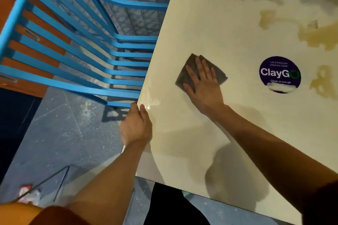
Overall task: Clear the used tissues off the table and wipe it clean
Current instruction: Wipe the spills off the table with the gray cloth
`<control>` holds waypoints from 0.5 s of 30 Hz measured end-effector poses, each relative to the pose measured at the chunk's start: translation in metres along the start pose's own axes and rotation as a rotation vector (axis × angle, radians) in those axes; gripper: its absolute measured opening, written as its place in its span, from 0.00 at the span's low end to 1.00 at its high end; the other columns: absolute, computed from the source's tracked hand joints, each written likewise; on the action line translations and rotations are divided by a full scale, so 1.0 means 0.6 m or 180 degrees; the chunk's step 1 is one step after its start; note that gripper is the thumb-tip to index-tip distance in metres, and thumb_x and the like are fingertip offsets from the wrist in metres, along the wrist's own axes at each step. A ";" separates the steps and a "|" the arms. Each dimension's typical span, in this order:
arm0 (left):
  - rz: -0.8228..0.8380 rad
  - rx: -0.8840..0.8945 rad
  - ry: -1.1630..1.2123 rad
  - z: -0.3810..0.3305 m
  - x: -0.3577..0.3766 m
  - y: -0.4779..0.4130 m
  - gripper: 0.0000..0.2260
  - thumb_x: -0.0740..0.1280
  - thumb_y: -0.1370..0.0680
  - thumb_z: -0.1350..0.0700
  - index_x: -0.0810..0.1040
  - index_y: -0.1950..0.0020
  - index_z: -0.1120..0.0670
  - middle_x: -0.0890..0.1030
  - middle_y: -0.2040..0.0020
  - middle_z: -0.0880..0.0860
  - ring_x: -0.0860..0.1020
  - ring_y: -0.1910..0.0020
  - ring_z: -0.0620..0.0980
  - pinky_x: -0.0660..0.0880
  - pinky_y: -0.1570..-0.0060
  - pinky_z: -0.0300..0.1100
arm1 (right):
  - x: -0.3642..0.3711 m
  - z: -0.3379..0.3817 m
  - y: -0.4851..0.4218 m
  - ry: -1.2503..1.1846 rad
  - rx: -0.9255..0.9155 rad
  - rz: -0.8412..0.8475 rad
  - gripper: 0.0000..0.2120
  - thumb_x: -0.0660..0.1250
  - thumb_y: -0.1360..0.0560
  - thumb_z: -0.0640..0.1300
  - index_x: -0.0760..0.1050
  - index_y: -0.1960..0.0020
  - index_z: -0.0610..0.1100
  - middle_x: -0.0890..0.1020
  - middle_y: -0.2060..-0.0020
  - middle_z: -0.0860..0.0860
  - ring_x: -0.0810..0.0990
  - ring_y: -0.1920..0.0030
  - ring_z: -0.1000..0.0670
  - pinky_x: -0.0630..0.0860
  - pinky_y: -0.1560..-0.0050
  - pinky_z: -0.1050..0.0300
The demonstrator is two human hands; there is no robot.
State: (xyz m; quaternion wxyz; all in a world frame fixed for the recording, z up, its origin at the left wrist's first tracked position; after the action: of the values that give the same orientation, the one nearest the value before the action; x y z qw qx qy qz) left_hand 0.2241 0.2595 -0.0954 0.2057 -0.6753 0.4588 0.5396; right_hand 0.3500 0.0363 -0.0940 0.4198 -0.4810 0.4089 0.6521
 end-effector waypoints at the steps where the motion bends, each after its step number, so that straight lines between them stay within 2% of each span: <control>1: 0.0001 0.0026 0.0000 -0.003 -0.002 0.001 0.17 0.45 0.17 0.44 0.68 0.46 0.53 0.77 0.57 0.53 0.79 0.60 0.57 0.75 0.59 0.50 | 0.004 0.016 -0.012 -0.0007 0.0074 -0.0022 0.29 0.47 0.19 0.61 0.49 0.21 0.52 0.48 0.21 0.47 0.44 0.21 0.45 0.45 0.23 0.42; 3: 0.0017 0.0016 -0.0024 -0.004 -0.003 0.000 0.17 0.46 0.17 0.45 0.69 0.44 0.53 0.78 0.54 0.54 0.80 0.58 0.56 0.74 0.57 0.49 | 0.018 0.065 -0.001 -0.0028 -0.0009 0.0012 0.30 0.46 0.19 0.61 0.48 0.21 0.52 0.47 0.21 0.46 0.43 0.22 0.44 0.44 0.23 0.42; 6: 0.0018 0.0045 -0.0020 -0.003 -0.003 -0.001 0.18 0.46 0.17 0.44 0.69 0.43 0.54 0.79 0.52 0.56 0.79 0.57 0.55 0.75 0.57 0.48 | 0.044 0.145 0.094 -0.0079 -0.0485 0.0230 0.30 0.47 0.19 0.61 0.48 0.21 0.51 0.44 0.21 0.46 0.42 0.22 0.44 0.47 0.23 0.41; 9: -0.0028 0.0096 0.0037 -0.001 -0.005 -0.001 0.18 0.46 0.17 0.45 0.69 0.43 0.56 0.79 0.52 0.58 0.77 0.57 0.54 0.74 0.57 0.49 | 0.070 0.180 0.216 -0.0232 -0.0860 0.0479 0.30 0.48 0.19 0.61 0.48 0.21 0.51 0.43 0.21 0.46 0.40 0.22 0.45 0.42 0.23 0.42; 12: -0.0082 0.0088 0.0167 0.003 -0.005 -0.006 0.19 0.49 0.16 0.47 0.68 0.34 0.57 0.76 0.38 0.59 0.75 0.40 0.58 0.74 0.43 0.58 | 0.088 0.173 0.313 -0.0171 -0.1259 0.0800 0.31 0.50 0.19 0.60 0.47 0.21 0.51 0.44 0.21 0.48 0.40 0.22 0.47 0.38 0.24 0.46; 14: -0.0095 0.0339 0.0062 -0.009 -0.002 0.000 0.21 0.49 0.16 0.49 0.61 0.25 0.54 0.66 0.26 0.56 0.65 0.28 0.58 0.65 0.32 0.61 | 0.073 0.128 0.351 -0.0286 -0.1248 0.0943 0.34 0.52 0.20 0.60 0.42 0.21 0.51 0.43 0.21 0.50 0.38 0.22 0.51 0.37 0.25 0.49; 15: -0.0112 0.0520 -0.0028 -0.015 -0.006 0.006 0.21 0.50 0.17 0.51 0.59 0.23 0.53 0.60 0.23 0.55 0.61 0.25 0.57 0.61 0.29 0.61 | 0.061 0.097 0.358 -0.0373 -0.1154 0.0955 0.35 0.53 0.20 0.59 0.39 0.21 0.51 0.41 0.21 0.51 0.36 0.23 0.52 0.36 0.25 0.50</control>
State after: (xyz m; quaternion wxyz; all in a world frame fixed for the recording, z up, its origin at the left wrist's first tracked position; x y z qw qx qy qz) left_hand 0.2262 0.2521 -0.0886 0.2716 -0.6618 0.4885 0.4996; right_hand 0.1244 0.0293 -0.0899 0.2480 -0.4437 0.3271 0.7967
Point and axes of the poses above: each hand's wrist, its own y-axis away from the middle knuckle, its own x-axis out of the palm, z = x × y, the point moved 9 cm from there along -y, towards the middle knuckle
